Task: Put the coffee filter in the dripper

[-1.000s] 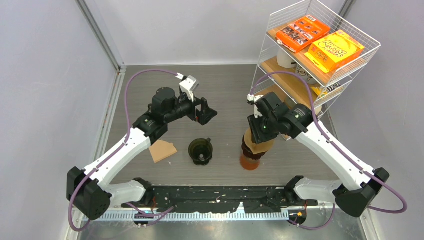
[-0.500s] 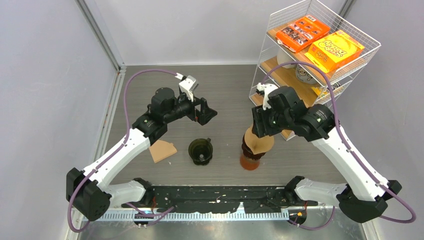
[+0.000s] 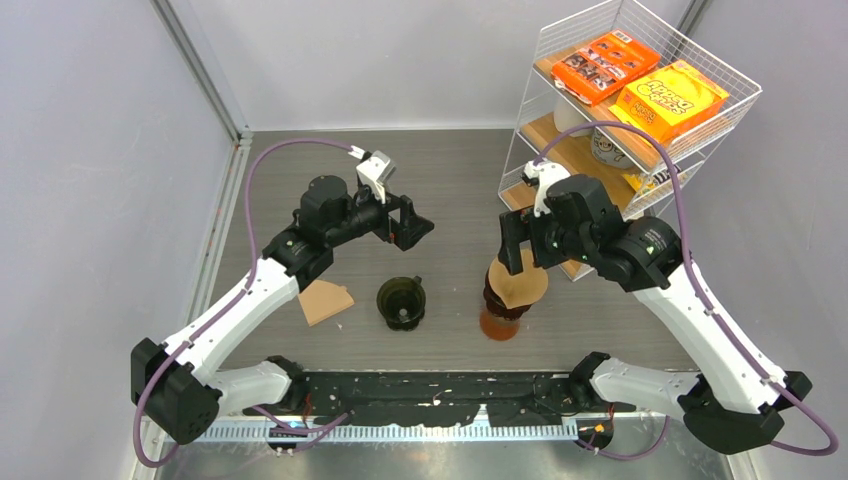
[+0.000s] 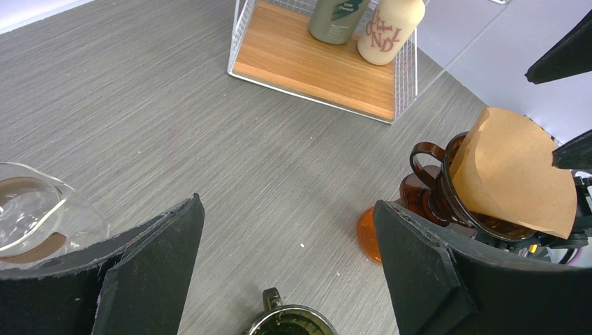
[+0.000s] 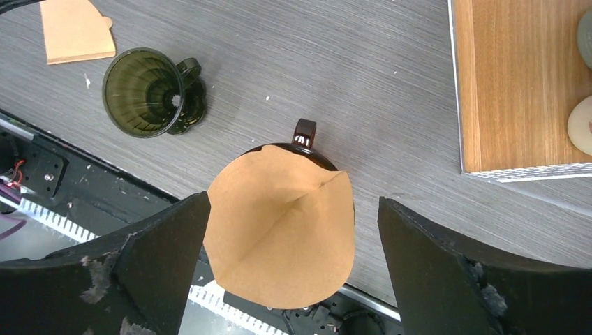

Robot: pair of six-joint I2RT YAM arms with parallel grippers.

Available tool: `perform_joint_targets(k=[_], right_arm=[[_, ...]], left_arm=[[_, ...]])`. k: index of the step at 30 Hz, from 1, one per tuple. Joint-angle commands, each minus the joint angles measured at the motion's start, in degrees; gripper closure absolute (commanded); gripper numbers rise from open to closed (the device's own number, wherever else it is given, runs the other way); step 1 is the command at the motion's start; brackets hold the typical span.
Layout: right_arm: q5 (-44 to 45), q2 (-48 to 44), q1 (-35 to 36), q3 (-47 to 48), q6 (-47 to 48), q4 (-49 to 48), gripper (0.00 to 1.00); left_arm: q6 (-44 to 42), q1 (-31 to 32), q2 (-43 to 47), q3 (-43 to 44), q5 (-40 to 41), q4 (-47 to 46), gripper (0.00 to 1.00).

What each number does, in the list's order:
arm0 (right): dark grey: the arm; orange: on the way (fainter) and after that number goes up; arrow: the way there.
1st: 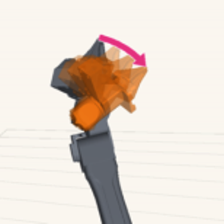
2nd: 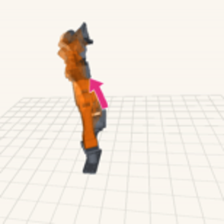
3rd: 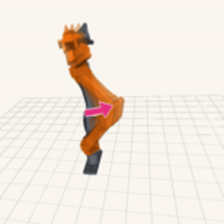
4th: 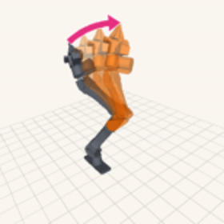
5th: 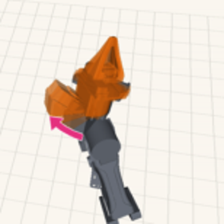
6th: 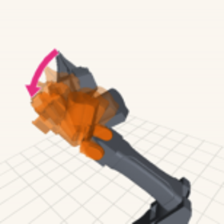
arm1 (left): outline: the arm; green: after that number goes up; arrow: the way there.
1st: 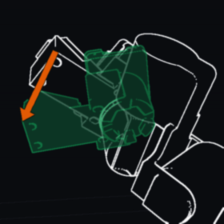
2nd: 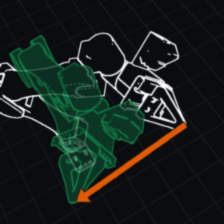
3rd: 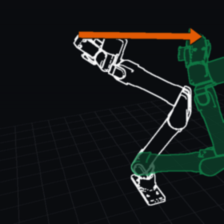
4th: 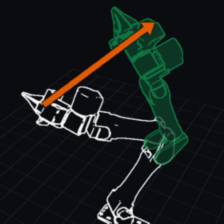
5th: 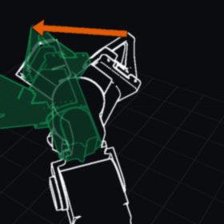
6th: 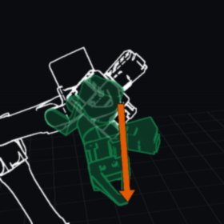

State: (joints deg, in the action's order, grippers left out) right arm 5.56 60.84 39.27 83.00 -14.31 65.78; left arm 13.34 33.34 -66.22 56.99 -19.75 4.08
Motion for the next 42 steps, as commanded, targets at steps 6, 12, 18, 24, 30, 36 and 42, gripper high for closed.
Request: perform_joint_targets(k=[6, 12, 18, 24, 30, 36, 42], right_arm=[[7.5, 1.4, 0.2, -2.3, 0.0, -2.6, 0.05], [7.6, 2.1, 0.2, -4.5, 0.5, -4.9, 0.05], [7.7, 2.1, 0.2, -6.9, 0.4, -5.8, 0.05], [5.8, 1.6, 0.2, -9.8, 0.1, -6.8, 0.05], [4.8, 1.8, 0.2, -11.5, 0.0, -7.5, 0.05], [4.9, 0.8, 0.2, -10.8, 0.0, -7.4, 0.04], [4.9, -1.4, 0.2, -8.6, -0.2, -5.9, 0.05]], left_arm=[[0.5, -0.2, 1.6, 0.8, -1.1, -1.8, 0.01], [0.5, -0.3, 1.4, 0.9, -1.1, -1.7, 0.0], [0.5, -0.2, 1.3, 0.9, -1.1, -1.7, 0.0], [0.5, -0.2, 0.9, 1.1, -1.2, -1.8, 0.0], [0.5, -0.3, 0.9, 1.2, -1.3, -1.7, 0.01], [0.5, -0.3, 0.8, 1.1, -1.4, -1.7, 0.0], [0.5, -0.3, 1.2, 1.1, -1.3, -1.6, 0.01]])
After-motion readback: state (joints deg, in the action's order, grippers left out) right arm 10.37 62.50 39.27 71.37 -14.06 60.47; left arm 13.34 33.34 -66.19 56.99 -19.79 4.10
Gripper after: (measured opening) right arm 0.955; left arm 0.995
